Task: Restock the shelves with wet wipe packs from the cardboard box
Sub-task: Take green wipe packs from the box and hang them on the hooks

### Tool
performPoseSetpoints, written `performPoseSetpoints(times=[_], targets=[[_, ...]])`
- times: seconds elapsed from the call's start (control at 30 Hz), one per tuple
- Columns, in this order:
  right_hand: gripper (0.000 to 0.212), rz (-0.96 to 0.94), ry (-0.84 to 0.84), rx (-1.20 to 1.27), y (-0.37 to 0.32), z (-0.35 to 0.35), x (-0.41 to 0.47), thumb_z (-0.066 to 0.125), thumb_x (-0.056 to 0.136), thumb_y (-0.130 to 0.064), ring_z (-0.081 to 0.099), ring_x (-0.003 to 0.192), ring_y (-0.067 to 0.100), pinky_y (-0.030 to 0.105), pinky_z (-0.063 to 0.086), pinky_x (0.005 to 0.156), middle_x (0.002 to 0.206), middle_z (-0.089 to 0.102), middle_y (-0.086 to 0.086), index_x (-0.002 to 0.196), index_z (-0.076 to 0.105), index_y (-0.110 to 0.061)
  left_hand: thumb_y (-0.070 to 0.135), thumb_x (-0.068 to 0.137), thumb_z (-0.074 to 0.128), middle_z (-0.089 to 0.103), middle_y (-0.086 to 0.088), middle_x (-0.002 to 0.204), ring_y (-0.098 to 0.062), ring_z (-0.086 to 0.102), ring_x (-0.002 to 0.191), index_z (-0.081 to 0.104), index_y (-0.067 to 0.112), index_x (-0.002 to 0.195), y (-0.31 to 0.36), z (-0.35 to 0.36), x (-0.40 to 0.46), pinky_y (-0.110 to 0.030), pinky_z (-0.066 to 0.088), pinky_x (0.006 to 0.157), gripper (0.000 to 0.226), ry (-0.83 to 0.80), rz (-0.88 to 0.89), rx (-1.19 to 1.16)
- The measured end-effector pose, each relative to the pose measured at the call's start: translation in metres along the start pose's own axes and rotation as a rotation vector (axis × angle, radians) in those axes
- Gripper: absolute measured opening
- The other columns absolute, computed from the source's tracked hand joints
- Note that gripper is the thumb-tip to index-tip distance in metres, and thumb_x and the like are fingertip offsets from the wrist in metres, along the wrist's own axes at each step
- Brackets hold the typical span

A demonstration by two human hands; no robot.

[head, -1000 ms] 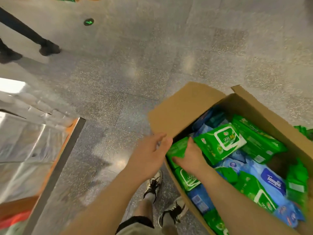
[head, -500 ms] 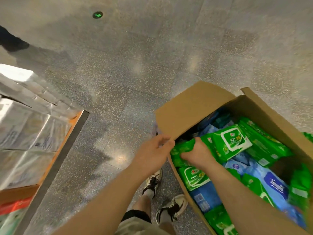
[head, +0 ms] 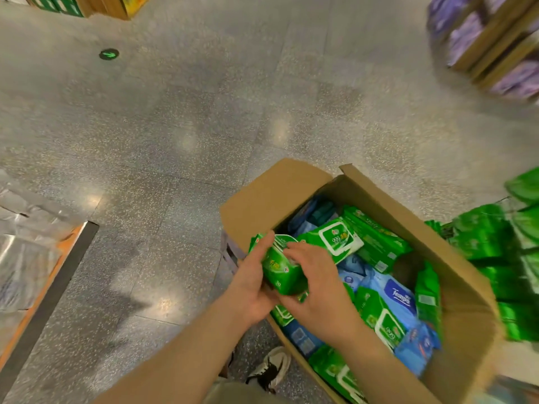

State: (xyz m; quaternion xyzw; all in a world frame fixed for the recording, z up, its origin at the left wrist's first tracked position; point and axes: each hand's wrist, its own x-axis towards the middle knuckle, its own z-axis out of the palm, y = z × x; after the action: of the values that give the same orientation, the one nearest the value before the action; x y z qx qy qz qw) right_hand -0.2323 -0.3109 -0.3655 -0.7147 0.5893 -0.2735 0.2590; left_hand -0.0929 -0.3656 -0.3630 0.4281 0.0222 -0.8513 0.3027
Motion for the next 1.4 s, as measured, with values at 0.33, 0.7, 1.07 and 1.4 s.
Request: performPoseSetpoints(times=[0.33, 0.7, 1.07, 1.4], targets=[[0.041, 0.771, 0.052, 0.262, 0.05, 0.01, -0.029, 0.067, 0.098, -0.034, 0.06, 0.117, 0.013, 0.029, 0.047, 0.097, 0.13, 0.061, -0.004, 0.135, 0.056, -0.02, 0.027, 0.075, 0.07, 0.073, -0.022, 0.12, -0.043, 0.067, 0.115, 0.069, 0.008, 0.119, 0.008, -0.019, -0.005, -0.067, 0.039, 0.111, 0.048, 0.092, 0.117, 0.055], [0.068, 0.799, -0.401, -0.289, 0.086, 0.083, -0.02, 0.066, 0.08, -0.064, 0.046, 0.129, 0.032, 0.045, 0.037, 0.102, 0.132, 0.058, 0.006, 0.131, 0.048, -0.023, 0.02, 0.07, 0.068, 0.069, -0.021, 0.128, -0.043, 0.066, 0.119, 0.059, 0.011, 0.139, 0.014, -0.066, -0.021, -0.062, 0.053, 0.096, 0.07, 0.124, 0.217, 0.007], [0.117, 0.898, -0.43, -0.182, 0.091, 0.082, -0.008, 0.085, 0.063, -0.065, 0.04, 0.138, 0.033, 0.048, 0.032, 0.109, 0.144, 0.05, 0.008, 0.152, 0.024, -0.021, 0.012, 0.081, 0.063, 0.068, -0.022, 0.131, -0.043, 0.064, 0.121, 0.059, 0.009, 0.14, 0.01, -0.074, -0.035, -0.067, 0.043, 0.108, 0.059, 0.117, 0.237, 0.006], [0.084, 0.797, -0.353, 0.129, 0.087, 0.061, -0.032, 0.086, 0.052, -0.055, 0.067, 0.098, 0.019, 0.042, 0.057, 0.088, 0.106, 0.069, -0.008, 0.123, 0.047, -0.037, 0.016, 0.071, 0.068, 0.07, -0.024, 0.126, -0.04, 0.071, 0.108, 0.065, 0.007, 0.129, 0.011, -0.067, -0.033, -0.06, 0.053, 0.098, 0.059, 0.11, 0.24, 0.091]])
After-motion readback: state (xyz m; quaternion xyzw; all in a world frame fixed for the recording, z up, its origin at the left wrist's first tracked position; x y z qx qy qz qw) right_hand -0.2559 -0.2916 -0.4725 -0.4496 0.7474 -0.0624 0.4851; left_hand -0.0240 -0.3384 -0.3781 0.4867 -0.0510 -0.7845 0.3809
